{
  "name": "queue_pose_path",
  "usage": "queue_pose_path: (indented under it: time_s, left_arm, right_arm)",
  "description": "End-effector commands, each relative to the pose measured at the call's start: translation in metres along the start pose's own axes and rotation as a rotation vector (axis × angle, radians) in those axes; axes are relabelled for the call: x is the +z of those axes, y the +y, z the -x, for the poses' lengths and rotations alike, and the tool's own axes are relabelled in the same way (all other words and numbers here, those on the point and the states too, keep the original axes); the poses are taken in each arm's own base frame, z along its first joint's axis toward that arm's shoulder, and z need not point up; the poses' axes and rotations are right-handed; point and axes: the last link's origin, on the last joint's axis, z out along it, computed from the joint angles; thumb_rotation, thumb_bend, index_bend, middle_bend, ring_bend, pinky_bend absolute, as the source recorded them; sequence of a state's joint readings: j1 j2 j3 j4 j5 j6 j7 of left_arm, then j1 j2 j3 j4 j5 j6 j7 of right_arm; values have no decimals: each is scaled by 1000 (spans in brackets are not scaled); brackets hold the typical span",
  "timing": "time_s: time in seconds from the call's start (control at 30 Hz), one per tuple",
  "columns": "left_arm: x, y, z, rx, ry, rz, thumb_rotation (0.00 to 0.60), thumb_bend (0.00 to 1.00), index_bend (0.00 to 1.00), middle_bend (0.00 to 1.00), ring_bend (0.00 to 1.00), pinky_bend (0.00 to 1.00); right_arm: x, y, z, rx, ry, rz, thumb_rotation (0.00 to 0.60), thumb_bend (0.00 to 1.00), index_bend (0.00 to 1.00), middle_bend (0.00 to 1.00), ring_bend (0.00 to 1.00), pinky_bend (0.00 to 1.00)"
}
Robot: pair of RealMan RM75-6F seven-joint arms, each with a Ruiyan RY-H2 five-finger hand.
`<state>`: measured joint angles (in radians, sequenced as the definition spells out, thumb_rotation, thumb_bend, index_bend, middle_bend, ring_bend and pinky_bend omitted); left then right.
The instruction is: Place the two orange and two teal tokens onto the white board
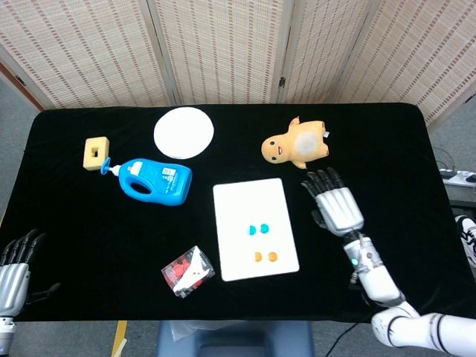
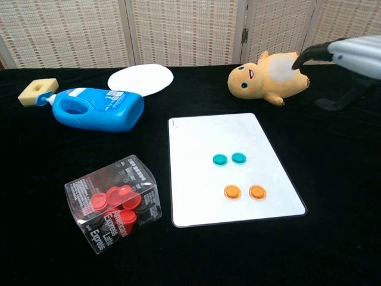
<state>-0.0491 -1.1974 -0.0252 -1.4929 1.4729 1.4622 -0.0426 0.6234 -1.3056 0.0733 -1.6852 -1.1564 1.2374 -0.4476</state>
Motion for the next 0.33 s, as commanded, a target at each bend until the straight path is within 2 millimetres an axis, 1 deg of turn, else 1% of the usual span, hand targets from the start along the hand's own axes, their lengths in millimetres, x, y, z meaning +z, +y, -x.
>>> queue_pose_path:
  time_s: [0.03,0.13,0.27,0.33]
  left_arm:
    - [3,4,-2,2,17,7,600,100,0,0,0,0]
    - [6,7,-3,6,32,11,600,100,0,0,0,0]
    - [8,11,-4,13,38,13,600,100,0,0,0,0]
    - [8,12,-4,17,40,13,600,100,0,0,0,0]
  right_arm:
    - [-48,33,-14,39,52,50,600,436,112,61,49,0]
    - [-81,50,-18,53,58,80,600,436,64,14,10,0]
    - [-117,69,-18,81,70,121,600,436,31,0,0,0]
    - [-130,76,-18,98,78,129,600,436,14,0,0,0]
